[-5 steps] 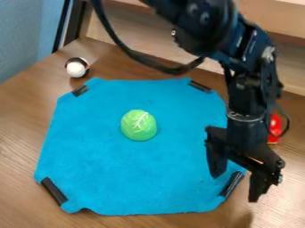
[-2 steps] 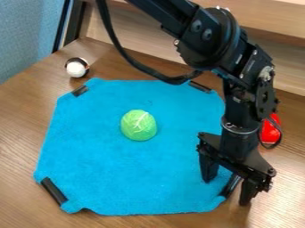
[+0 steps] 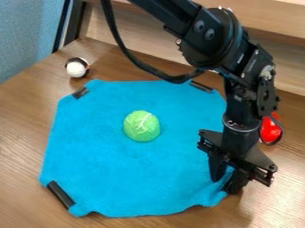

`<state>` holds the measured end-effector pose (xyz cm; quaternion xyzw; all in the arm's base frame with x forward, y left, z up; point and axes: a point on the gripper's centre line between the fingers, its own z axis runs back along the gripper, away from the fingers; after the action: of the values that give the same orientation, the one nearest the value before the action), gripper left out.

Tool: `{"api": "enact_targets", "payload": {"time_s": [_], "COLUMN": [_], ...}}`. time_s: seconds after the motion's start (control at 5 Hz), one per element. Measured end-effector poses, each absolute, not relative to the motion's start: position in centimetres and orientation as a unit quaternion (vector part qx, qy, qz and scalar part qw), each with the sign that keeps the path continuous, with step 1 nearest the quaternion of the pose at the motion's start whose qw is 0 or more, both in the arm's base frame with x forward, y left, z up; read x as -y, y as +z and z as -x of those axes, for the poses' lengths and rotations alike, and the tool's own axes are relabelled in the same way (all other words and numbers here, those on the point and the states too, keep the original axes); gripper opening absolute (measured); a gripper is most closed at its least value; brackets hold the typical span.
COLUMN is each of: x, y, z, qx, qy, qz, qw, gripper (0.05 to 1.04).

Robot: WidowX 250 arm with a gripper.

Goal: Fold the cloth from right to top left

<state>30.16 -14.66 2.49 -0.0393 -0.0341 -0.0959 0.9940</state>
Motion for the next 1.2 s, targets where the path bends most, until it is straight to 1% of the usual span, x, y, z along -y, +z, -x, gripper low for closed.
{"api": "enact_targets", "payload": {"time_s": [0.2, 0.4, 0.6, 0.8, 1.2], "x": [14.7, 14.4, 13.4, 11.8, 7.8], "y": [2.6, 2.5, 3.0, 5.3, 7.9], "z": [-30.3, -30.2, -30.2, -31.2, -32.5], "qx": [0.036, 0.032, 0.024, 0.051, 0.067], "qy": [-0.093, -0.087, -0.077, -0.058, -0.018], "qz": [0.039, 0.040, 0.037, 0.047, 0.058], "qw": [0.994, 0.995, 0.996, 0.996, 0.996], "gripper": [0.185, 0.082, 0.065, 0.063, 0.063]}}
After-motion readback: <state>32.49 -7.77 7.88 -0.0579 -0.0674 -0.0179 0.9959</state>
